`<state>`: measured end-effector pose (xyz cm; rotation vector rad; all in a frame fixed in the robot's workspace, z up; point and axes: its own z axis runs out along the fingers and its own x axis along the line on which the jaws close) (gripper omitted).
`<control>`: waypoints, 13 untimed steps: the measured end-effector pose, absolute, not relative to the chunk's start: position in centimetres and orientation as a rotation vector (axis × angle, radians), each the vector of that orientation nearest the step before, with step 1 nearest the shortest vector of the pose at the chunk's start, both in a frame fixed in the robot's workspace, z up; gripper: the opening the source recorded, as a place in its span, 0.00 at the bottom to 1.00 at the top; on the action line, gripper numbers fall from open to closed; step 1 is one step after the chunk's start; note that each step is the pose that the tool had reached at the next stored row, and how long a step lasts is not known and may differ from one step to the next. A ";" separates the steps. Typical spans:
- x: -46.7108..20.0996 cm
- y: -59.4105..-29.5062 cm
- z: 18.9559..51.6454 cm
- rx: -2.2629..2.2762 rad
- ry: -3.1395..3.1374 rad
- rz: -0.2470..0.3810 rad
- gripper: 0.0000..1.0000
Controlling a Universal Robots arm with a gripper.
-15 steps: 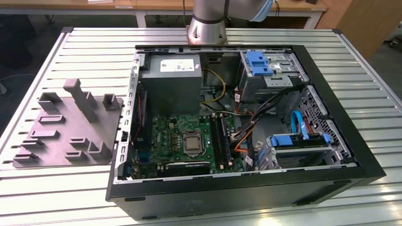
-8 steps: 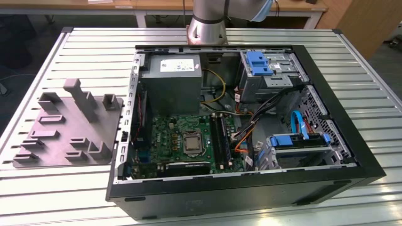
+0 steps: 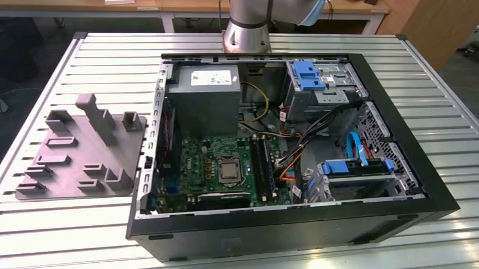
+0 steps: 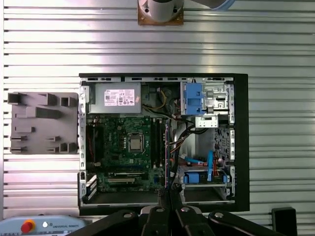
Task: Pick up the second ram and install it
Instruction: 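Insert the second ram into the second slot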
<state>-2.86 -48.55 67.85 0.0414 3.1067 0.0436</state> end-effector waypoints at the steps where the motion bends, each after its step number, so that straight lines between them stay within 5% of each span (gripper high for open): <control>1: -2.9 -48.6 67.8 0.041 3.107 0.044 0.11; 13: -2.9 -48.6 65.9 0.041 3.107 0.044 0.11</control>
